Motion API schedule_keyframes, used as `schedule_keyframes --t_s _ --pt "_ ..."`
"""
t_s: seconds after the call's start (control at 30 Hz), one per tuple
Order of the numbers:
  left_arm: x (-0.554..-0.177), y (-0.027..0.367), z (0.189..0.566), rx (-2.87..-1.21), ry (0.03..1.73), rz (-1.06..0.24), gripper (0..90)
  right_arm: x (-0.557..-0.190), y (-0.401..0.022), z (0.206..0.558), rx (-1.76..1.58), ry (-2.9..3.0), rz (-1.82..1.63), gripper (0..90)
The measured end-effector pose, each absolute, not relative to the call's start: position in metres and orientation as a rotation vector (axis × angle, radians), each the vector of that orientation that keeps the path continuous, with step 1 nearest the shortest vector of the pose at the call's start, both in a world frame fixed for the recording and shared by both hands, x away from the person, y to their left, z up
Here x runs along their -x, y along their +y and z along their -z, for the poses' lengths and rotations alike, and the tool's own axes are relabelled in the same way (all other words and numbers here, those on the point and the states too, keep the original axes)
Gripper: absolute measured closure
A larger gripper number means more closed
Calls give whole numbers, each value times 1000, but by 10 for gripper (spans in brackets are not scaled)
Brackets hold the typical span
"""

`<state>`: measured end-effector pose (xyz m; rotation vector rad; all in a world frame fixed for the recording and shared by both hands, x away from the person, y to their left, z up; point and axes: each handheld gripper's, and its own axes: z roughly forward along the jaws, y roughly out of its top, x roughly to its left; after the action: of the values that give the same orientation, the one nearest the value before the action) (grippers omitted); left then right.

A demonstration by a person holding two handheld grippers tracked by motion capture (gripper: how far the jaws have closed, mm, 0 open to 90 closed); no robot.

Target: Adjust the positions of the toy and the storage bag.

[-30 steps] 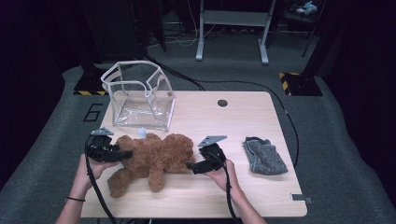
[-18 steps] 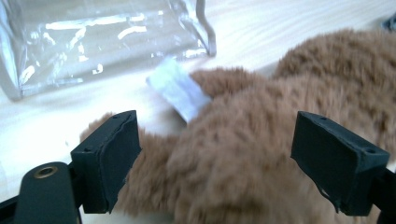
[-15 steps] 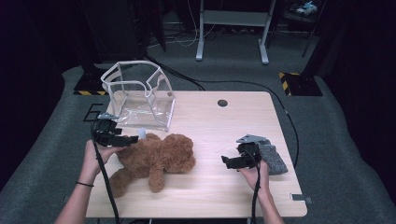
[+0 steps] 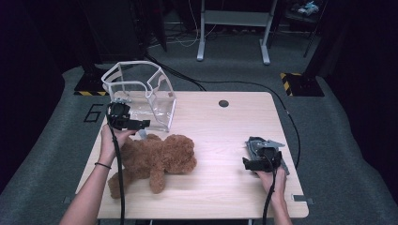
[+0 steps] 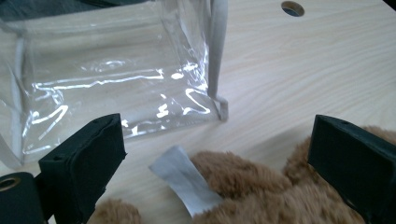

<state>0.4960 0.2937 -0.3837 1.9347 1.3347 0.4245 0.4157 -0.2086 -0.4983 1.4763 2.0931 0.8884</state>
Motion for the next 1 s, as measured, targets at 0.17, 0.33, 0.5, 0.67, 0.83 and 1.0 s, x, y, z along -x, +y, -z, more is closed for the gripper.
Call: schedule_keyframes --t_s 0.17,0.33,0.5,0.67,0.83,1.0 --pt "-510 283 379 -1934 1328 -465 75 -415 -216 506 -1518 2048 -849 4" --pt "-523 275 372 -1907 1336 -489 97 -415 -219 510 -1515 2032 -852 12" --pt "-536 268 368 -1919 1354 -525 172 -416 -219 514 -1524 2029 -844 14" --pt "-547 261 367 -1889 1377 -565 255 -416 -218 520 -1530 2018 -835 15" --pt "-555 256 366 -1896 1416 -604 408 -415 -218 525 -1525 2018 -831 19" --pt "-560 252 368 -1889 1421 -618 610 -415 -218 526 -1513 2012 -839 19"
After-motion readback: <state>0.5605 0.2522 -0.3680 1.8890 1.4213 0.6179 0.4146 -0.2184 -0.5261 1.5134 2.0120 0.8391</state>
